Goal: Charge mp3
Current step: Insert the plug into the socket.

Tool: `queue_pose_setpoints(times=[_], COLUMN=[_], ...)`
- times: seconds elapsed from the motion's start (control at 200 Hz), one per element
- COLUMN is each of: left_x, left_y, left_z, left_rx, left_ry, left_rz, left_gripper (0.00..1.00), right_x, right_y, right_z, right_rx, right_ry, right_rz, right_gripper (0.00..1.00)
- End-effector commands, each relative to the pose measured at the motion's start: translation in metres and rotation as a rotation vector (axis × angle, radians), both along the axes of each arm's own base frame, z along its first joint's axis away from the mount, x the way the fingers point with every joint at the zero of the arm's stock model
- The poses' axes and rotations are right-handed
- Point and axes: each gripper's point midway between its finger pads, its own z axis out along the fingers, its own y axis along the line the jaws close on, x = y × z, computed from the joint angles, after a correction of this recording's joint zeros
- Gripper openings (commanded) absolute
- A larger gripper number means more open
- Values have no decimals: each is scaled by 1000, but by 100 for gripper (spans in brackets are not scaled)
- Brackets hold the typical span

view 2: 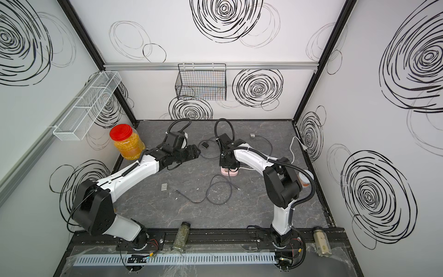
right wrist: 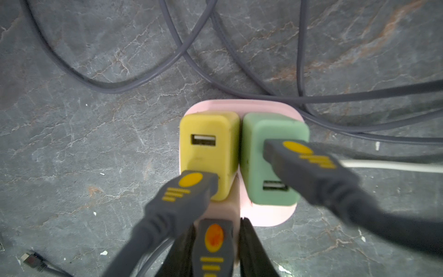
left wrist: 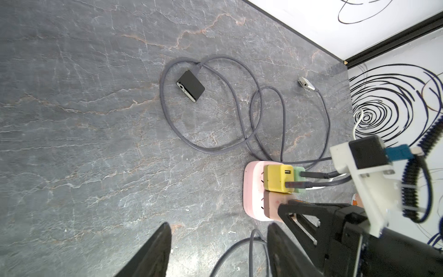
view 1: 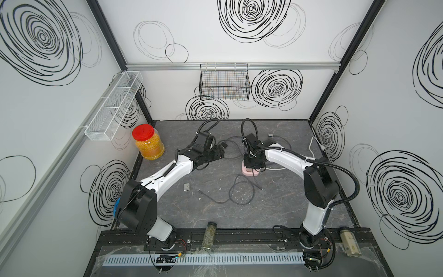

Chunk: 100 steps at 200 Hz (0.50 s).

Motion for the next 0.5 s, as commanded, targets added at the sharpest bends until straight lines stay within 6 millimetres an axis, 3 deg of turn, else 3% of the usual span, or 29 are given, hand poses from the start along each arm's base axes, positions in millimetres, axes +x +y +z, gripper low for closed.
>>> queue_pose_setpoints(times=[0.0, 0.225, 0.495], left_x=[-3, -12, -27], left_y=[10, 10, 14], left_z=[14, 15, 16], left_rx=[39, 36, 83], left_ry=[-41, -39, -43], left_rz=[21, 17, 8], left_gripper=[67, 67, 67], right_x=[-11, 6, 14], right_y=[-29, -18, -6], right_z=[-21, 11, 47], right_rx=[-114, -64, 11], right_ry=[58, -29, -100], right_rz=[-10, 13, 33], right_gripper=[18, 38, 45])
